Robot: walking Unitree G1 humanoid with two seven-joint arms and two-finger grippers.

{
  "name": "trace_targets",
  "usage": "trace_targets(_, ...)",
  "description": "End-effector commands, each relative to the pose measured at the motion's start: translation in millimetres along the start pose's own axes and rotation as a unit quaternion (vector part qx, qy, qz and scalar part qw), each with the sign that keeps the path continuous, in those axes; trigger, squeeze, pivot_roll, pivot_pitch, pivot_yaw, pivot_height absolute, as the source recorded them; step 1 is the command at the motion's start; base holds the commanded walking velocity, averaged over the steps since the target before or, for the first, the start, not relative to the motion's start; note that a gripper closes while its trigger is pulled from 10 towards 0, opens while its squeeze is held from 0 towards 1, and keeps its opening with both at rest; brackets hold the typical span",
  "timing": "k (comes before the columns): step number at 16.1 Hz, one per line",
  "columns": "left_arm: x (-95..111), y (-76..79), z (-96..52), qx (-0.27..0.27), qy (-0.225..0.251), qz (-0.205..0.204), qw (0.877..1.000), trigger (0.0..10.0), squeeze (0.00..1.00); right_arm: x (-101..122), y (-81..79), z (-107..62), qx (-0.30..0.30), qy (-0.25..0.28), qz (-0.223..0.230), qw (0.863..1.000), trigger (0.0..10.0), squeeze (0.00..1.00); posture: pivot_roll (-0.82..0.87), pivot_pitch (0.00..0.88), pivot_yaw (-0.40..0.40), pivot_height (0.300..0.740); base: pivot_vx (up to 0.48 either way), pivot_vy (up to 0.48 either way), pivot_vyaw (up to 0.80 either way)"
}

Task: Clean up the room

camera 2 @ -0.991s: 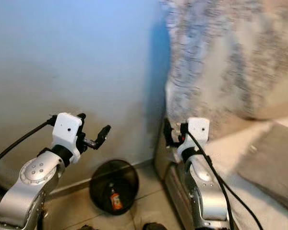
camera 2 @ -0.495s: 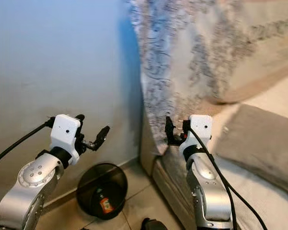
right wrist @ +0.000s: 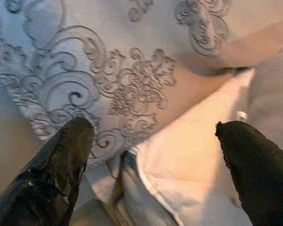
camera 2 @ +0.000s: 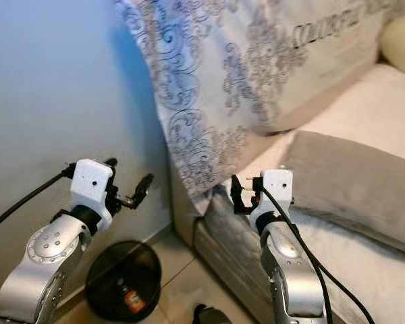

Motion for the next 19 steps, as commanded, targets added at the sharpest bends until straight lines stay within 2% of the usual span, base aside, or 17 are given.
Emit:
trace_targets(1,-4.3,-0.4,-0.9,0.002,-0.007,0.001,1.000,10.0,0.00,-1.4,0.2,-1.0,0.000,-0.006,-0.002,1.000,10.0,0.00,0.00,0.000,-0.007,0.740,0.000,0.000,-0.78)
trace_targets(4,-6.2,4.1,-2.5,-0.009,-0.015,-0.024,1.000,10.0,0.00,-2.7,1.1,-1.6,0.000,-0.011,-0.012,1.000,10.0,0.00,0.00,0.000,-0.011,0.740,0.000,0.000,-0.79)
trace_targets(7,-5.9,4.3,-2.1,-0.009,-0.011,-0.010,1.000,10.0,0.00,-3.8,1.1,-1.2,0.000,-0.020,-0.015,1.000,10.0,0.00,0.00,0.000,-0.015,0.740,0.000,0.000,-0.78)
trace_targets(11,-5.8,2.9,-2.5,-0.007,-0.014,-0.021,1.000,10.0,0.00,-4.3,-0.5,-1.3,0.002,-0.024,-0.015,1.000,10.0,0.00,0.00,0.000,-0.013,0.740,0.000,0.000,-0.78)
trace_targets(14,-4.6,2.4,-2.4,-0.007,-0.009,-0.005,1.000,10.0,0.00,-5.6,-3.3,-3.3,0.006,-0.028,-0.014,0.999,10.0,0.00,0.00,0.000,-0.012,0.740,0.000,0.000,-0.78)
trace_targets(19,-2.5,5.7,-3.1,-0.023,-0.003,-0.015,1.000,10.0,0.00,-7.4,-3.3,-4.7,0.006,-0.036,-0.008,0.999,10.0,0.00,0.00,0.000,-0.008,0.740,0.000,0.000,-0.78)
Point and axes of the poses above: a point about 5 cm out from each wrist's last joint towards the gripper, its own z axis pointing out of the wrist towards the gripper, its own x axis along the axis of the wrist's last joint, y = z × x, the point moved 4 cm from there along z, pointing out of the wrist towards the gripper, and after that the axes turned 12 degrees about -z, right-handed, at the moved point
